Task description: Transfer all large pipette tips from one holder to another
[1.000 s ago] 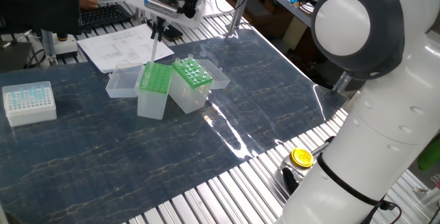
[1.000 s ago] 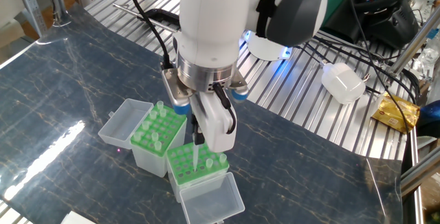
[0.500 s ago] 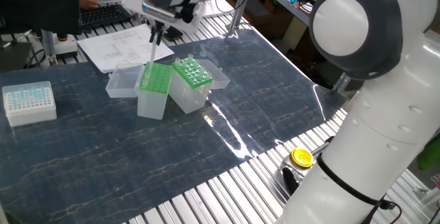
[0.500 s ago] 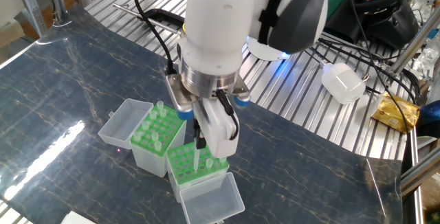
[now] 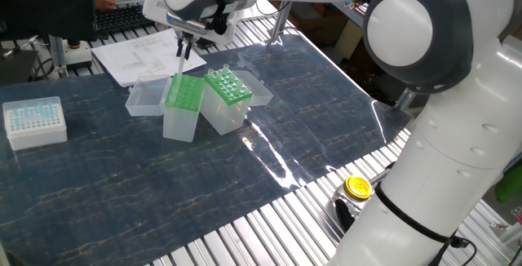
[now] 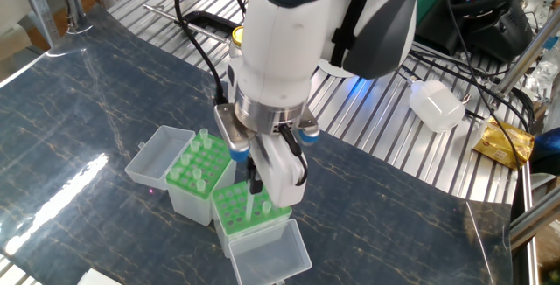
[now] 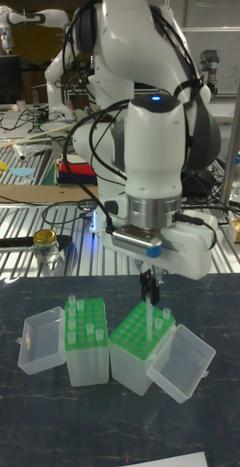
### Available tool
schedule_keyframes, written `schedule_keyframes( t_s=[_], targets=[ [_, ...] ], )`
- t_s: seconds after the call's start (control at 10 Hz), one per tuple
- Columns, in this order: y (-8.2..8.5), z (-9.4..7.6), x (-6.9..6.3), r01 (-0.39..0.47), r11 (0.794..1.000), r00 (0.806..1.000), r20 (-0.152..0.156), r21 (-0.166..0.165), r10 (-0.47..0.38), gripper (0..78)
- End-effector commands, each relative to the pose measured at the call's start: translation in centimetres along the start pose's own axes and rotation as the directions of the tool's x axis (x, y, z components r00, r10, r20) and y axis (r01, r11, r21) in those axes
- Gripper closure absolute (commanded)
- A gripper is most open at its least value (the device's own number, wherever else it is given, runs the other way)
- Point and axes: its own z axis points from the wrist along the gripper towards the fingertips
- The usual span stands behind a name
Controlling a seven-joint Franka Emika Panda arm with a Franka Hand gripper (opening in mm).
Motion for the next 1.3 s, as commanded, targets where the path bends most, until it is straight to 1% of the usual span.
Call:
schedule_keyframes(
  t_s=[0.1,0.4,0.6,0.7,1.3],
  targets=[
    [-0.36,0.44,-0.13,0.007,1.0,1.0,0.005,0.006,-0.007,75.1],
    [-0.4,0.58,-0.03,-0.011,1.0,1.0,-0.008,0.014,0.011,75.1],
    [-0.4,0.59,-0.02,-0.011,1.0,1.0,-0.009,0.014,0.012,75.1],
    [-0.4,0.59,-0.02,-0.012,1.0,1.0,-0.009,0.014,0.012,0.1],
    [-0.4,0.59,-0.02,-0.012,1.0,1.0,-0.009,0.014,0.012,0.1]
  ],
)
